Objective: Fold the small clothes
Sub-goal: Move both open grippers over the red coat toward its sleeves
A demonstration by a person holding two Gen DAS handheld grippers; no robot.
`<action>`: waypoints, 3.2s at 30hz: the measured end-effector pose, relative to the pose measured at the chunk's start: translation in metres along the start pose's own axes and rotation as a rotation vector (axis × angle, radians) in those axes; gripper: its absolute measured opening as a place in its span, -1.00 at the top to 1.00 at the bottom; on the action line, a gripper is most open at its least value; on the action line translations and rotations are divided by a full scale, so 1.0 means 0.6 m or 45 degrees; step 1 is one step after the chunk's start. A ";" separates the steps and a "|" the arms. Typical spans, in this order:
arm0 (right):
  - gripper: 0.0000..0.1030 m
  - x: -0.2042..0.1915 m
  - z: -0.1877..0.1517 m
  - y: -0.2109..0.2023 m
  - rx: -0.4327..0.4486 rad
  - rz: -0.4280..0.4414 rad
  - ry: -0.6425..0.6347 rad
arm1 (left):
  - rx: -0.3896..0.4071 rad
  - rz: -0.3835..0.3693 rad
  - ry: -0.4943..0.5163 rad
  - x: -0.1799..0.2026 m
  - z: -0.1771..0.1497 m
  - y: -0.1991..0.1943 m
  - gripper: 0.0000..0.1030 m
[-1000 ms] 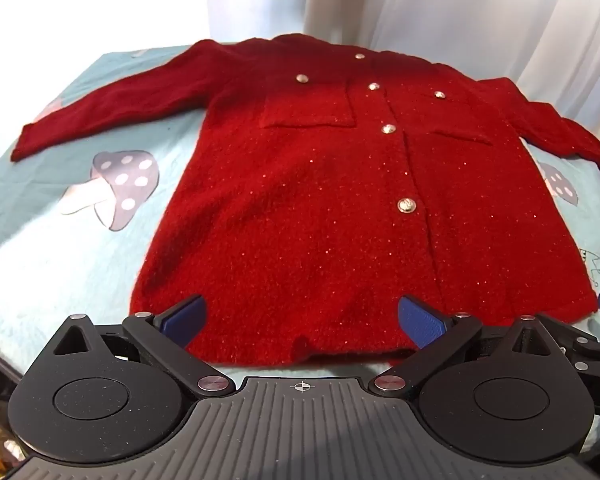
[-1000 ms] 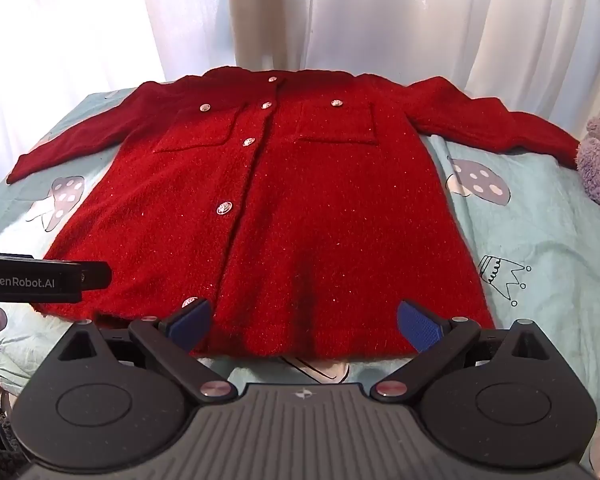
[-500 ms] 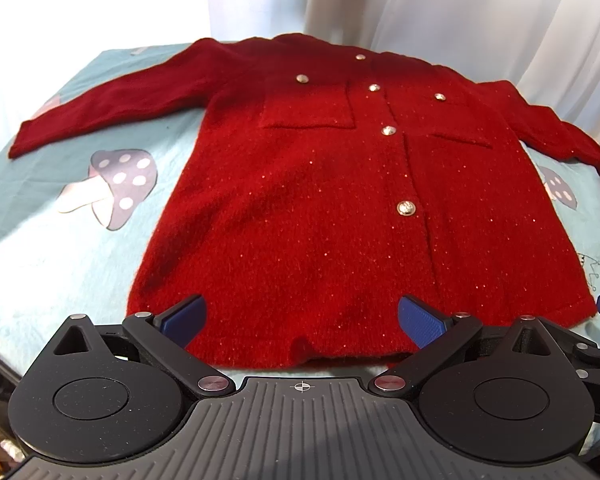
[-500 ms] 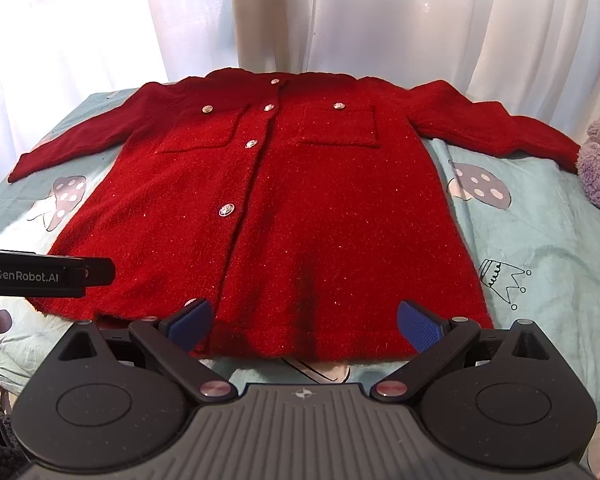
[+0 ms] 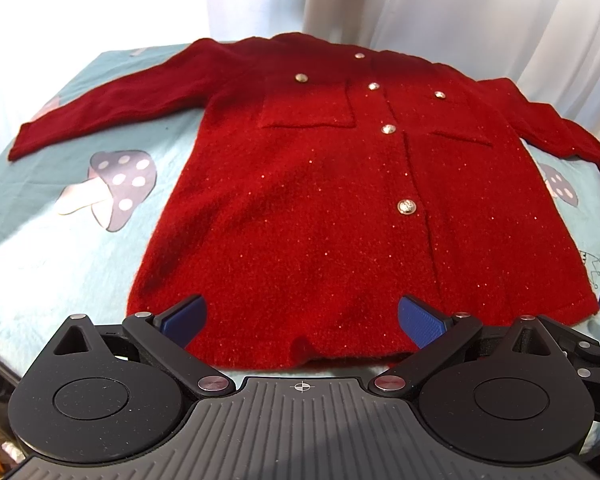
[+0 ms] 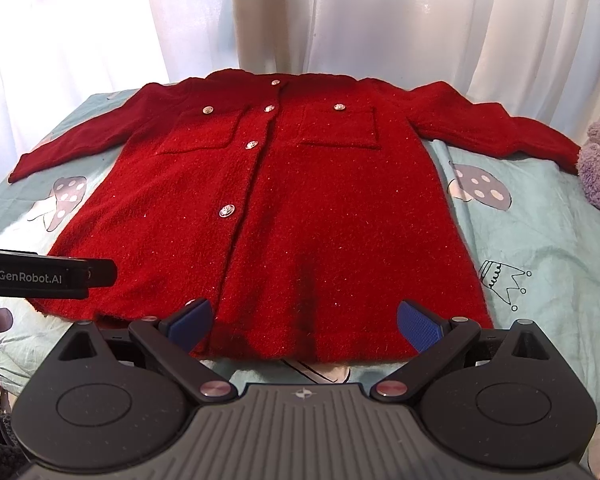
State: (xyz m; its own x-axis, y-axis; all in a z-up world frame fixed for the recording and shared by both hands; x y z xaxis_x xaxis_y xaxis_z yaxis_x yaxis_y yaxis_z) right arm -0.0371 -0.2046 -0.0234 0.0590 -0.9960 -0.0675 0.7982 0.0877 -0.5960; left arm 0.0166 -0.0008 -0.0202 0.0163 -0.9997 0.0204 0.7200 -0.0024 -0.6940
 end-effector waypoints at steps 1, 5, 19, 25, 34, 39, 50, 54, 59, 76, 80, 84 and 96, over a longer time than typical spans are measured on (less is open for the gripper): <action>-0.92 0.000 0.000 0.000 0.002 -0.002 0.000 | 0.000 0.000 0.000 0.000 0.000 0.000 -1.00; -0.93 -0.001 -0.001 -0.001 0.005 -0.005 -0.002 | -0.007 0.000 0.001 0.000 -0.001 0.001 -1.00; -0.93 0.000 -0.001 -0.002 0.013 0.008 0.004 | -0.023 -0.002 0.005 0.000 -0.001 0.006 -1.00; -0.92 -0.001 -0.001 -0.002 0.016 0.007 0.004 | -0.023 -0.001 0.007 -0.001 -0.001 0.007 -1.00; -0.92 -0.001 0.002 0.000 0.017 0.011 0.007 | -0.029 -0.003 0.017 -0.005 0.000 0.009 -1.00; -0.92 -0.003 0.002 -0.001 0.018 0.010 0.002 | -0.035 0.000 0.014 -0.006 0.001 0.010 -1.00; -0.92 -0.004 0.002 -0.002 0.023 0.011 -0.001 | -0.032 -0.004 0.019 -0.005 -0.001 0.009 -1.00; -0.92 -0.005 0.002 -0.003 0.022 0.013 -0.001 | -0.037 -0.006 0.018 -0.004 -0.001 0.010 -1.00; -0.93 -0.004 0.003 -0.003 0.021 0.014 0.000 | -0.038 -0.003 0.012 -0.004 -0.002 0.009 -1.00; -0.92 -0.001 0.000 0.008 -0.006 0.026 0.004 | -0.088 -0.007 -0.013 -0.007 -0.005 0.021 -1.00; -0.92 0.002 -0.001 0.013 -0.011 0.041 0.013 | -0.106 -0.010 -0.008 -0.003 -0.007 0.028 -1.00; -0.92 0.009 -0.004 0.020 -0.019 0.047 0.029 | -0.122 -0.012 -0.001 0.002 -0.007 0.035 -1.00; -0.92 0.022 -0.006 0.042 -0.048 0.078 0.050 | -0.156 -0.009 0.015 0.013 -0.005 0.055 -1.00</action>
State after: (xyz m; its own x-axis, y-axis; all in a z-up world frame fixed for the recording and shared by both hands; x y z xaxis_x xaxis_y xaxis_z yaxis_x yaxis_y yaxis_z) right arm -0.0185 -0.2153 -0.0423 0.0831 -0.9873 -0.1354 0.7705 0.1498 -0.6196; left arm 0.0381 -0.0088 -0.0452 0.0031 -0.9998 0.0179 0.6301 -0.0119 -0.7764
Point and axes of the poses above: each gripper's, at about its wrist camera, not at the fingertips, and y roughly the way its jaws point, x to its right, z to its top, the point moved 2 cm from there along y, roughly the way its jaws point, and after that the axes turned 13 degrees about x, right-handed, at the moved point
